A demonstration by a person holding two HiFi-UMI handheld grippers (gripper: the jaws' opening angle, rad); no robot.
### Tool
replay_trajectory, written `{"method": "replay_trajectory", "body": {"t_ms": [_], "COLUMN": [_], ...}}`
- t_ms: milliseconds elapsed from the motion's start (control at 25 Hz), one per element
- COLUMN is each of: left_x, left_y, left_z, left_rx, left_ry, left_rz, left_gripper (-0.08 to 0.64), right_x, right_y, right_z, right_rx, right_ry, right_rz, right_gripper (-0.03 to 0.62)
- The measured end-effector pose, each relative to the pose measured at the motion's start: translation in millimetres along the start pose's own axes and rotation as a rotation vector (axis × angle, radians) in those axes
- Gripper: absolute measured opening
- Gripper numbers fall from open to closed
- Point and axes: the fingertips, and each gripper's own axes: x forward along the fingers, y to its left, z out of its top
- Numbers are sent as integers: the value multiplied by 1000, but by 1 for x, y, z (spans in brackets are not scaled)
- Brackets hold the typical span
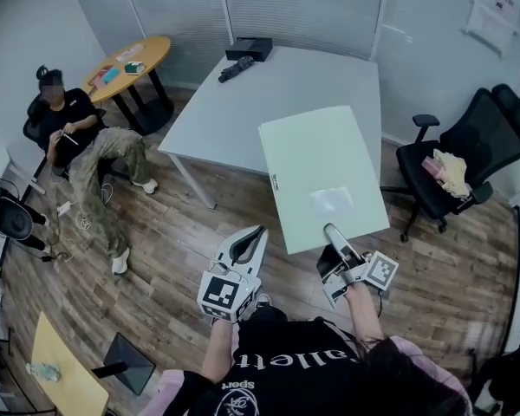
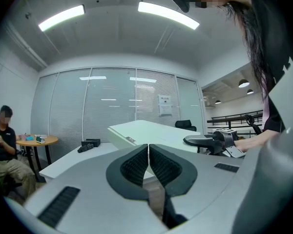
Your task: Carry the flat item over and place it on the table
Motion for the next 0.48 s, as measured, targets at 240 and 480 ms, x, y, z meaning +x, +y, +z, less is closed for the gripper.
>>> {"method": "replay_trajectory", "body": {"t_ms": [240,480], "left_x": [-5,-11], "left_y": [65,104], "left_z": [1,-15], "left_rx": [19,63], "left_ry": [7,49], "left_rz": [-48,-98], "left_gripper": [28,28], "right_x": [59,87], "right_y": [-1,-4], "right_z": [-22,-41], "right_rx": [30,-6], "right_ry": [-51,-77], "right_rz": [3,-5], "right_gripper": [291,291]}}
